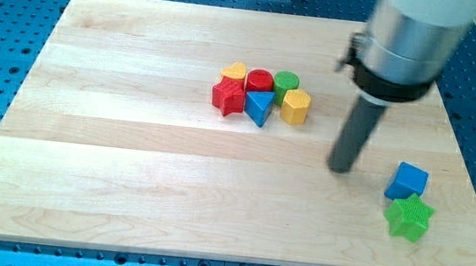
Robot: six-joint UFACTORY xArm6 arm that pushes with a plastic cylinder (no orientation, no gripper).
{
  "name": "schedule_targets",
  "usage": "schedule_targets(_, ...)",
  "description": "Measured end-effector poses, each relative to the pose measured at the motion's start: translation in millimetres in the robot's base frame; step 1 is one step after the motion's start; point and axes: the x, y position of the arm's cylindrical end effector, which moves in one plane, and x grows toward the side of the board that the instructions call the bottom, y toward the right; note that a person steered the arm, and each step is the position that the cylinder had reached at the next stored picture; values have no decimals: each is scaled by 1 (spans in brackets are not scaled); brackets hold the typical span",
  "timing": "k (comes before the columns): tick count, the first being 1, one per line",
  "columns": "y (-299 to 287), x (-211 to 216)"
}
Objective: Move the triangle downwards
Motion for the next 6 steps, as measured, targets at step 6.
schedule_targets(6, -69, -40)
